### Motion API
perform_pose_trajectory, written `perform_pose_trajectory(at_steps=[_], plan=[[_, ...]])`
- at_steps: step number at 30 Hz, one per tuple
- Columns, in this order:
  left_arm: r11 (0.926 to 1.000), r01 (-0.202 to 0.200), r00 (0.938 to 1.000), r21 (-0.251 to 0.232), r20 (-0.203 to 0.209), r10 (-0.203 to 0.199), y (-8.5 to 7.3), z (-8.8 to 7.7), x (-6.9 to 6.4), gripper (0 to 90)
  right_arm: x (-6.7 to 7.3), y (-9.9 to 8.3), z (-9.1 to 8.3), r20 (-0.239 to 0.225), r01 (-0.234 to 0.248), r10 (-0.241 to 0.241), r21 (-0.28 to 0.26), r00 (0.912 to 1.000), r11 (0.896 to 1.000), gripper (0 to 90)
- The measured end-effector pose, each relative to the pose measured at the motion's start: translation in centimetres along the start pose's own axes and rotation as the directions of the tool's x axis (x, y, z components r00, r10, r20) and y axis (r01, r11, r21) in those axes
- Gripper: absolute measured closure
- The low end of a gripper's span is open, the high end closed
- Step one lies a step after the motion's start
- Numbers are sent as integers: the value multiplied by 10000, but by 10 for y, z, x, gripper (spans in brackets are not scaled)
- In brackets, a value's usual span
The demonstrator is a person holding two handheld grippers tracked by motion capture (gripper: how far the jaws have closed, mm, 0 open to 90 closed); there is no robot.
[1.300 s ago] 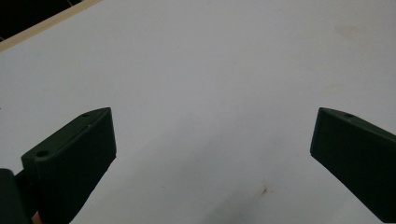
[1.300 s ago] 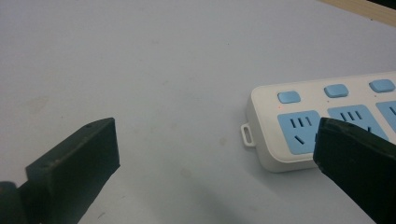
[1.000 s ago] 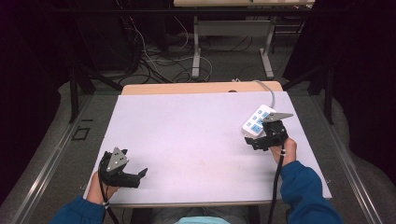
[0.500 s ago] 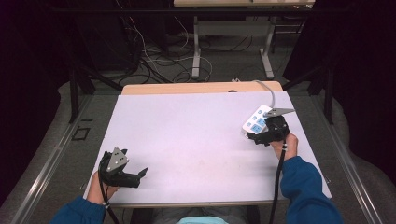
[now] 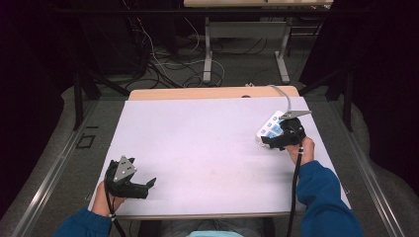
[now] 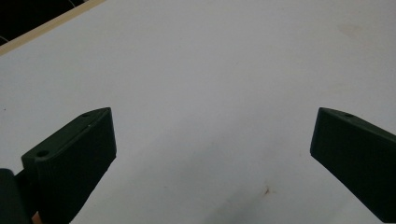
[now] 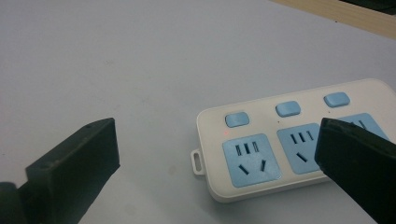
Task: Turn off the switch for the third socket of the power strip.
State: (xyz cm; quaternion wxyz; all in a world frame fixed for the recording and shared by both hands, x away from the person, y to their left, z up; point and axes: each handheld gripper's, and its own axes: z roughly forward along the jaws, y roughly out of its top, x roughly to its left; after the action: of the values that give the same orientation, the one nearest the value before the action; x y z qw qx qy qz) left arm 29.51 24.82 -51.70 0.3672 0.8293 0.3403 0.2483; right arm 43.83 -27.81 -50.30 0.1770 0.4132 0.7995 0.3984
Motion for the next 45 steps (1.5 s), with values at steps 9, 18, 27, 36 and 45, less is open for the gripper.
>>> perform_pose_trajectory(at_steps=[9, 18, 27, 36, 45], plan=[[9999, -99, 9999, 48, -104, 100, 0, 0, 1, 2, -4, 5, 2, -21, -120, 120, -19, 9999, 9999, 0], [10000, -2, 10000, 51, -58, 3, 0, 2, 0, 3, -10, 8, 8, 32, -174, 174, -50, 9998, 9998, 0], [10000, -7, 9999, 79, -100, 8, 1, 2, 0, 3, -13, 11, 11, 129, -283, 284, -98, 9995, 9996, 62], [9999, 10, 10000, 121, -82, -9, 1, 2, 0, 3, -15, 14, 14, 470, -489, 505, -335, 9976, 9982, 292], [9999, 13, 9999, 124, -104, -12, 1, 3, 0, 3, -17, 13, 18, 534, -614, 629, -292, 9966, 9977, 728]])
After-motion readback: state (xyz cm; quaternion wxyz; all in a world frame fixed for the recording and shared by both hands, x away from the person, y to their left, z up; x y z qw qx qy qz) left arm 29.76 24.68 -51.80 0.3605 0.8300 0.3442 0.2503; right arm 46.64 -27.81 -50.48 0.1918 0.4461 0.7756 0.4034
